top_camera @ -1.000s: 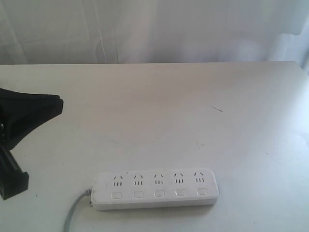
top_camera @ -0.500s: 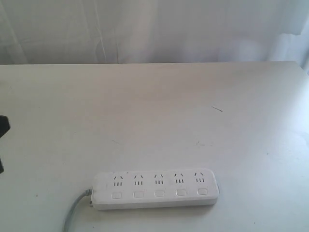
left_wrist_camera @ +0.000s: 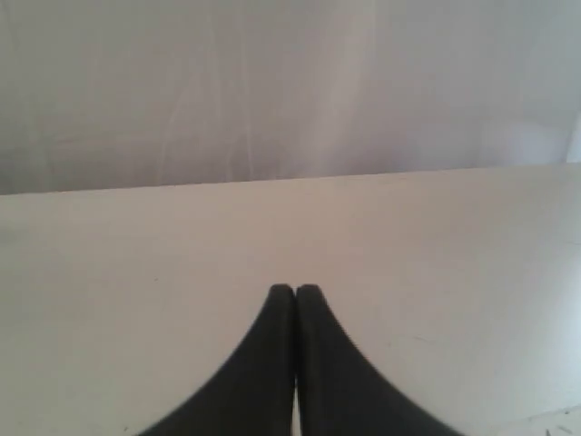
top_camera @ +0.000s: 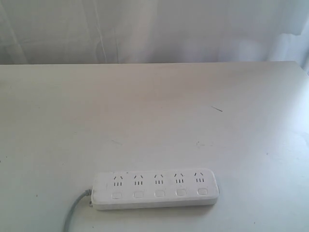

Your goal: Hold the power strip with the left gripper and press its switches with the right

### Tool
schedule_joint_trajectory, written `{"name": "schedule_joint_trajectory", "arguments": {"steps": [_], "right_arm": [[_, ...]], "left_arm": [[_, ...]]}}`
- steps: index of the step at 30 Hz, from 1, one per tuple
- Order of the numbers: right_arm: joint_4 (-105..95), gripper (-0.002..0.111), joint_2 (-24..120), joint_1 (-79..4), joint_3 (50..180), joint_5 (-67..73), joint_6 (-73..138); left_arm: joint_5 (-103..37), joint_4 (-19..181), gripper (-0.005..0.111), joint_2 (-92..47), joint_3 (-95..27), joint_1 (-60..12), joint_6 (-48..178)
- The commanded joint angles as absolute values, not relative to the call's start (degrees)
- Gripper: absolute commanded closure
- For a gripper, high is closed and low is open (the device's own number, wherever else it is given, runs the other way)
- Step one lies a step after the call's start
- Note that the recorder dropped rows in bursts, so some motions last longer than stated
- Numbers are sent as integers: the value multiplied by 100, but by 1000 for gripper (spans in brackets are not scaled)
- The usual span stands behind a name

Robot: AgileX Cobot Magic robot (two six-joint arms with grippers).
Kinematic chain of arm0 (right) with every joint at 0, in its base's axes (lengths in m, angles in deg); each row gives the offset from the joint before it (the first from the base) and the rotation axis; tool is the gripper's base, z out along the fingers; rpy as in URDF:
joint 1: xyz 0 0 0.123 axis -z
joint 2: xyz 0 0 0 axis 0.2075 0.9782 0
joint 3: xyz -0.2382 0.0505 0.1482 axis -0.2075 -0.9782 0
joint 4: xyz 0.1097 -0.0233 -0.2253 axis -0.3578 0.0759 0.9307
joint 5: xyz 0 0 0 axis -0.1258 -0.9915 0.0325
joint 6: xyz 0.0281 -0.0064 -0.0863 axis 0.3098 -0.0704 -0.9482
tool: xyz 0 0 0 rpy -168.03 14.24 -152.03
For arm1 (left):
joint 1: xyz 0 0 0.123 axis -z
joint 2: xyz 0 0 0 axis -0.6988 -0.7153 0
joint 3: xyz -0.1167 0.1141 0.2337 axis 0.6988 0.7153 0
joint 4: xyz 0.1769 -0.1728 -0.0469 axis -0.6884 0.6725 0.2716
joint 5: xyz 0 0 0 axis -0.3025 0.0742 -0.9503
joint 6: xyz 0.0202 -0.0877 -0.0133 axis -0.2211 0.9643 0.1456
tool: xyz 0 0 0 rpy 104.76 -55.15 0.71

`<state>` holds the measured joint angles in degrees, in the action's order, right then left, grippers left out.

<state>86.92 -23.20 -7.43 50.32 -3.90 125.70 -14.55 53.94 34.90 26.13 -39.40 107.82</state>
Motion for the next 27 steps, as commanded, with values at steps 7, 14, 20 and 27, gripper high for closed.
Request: {"name": "schedule_joint_trajectory", "arguments": {"steps": [7, 14, 20, 27], "right_arm": [[8701, 108, -2355, -736, 5000, -410, 12541], [8701, 108, -2355, -736, 5000, -420, 12541], [8701, 108, -2355, -736, 5000, -407, 12541], [8714, 108, -2355, -736, 5000, -435, 12541]], "left_arm": [[-4107, 5325, 107, 4178, 2653, -3961, 11120], [-3994, 5500, 107, 4188, 2653, -3961, 10952], [-3444, 5432, 107, 4079, 2653, -3961, 10664], [-3099, 6617, 107, 3643, 2653, -3961, 9510]]}}
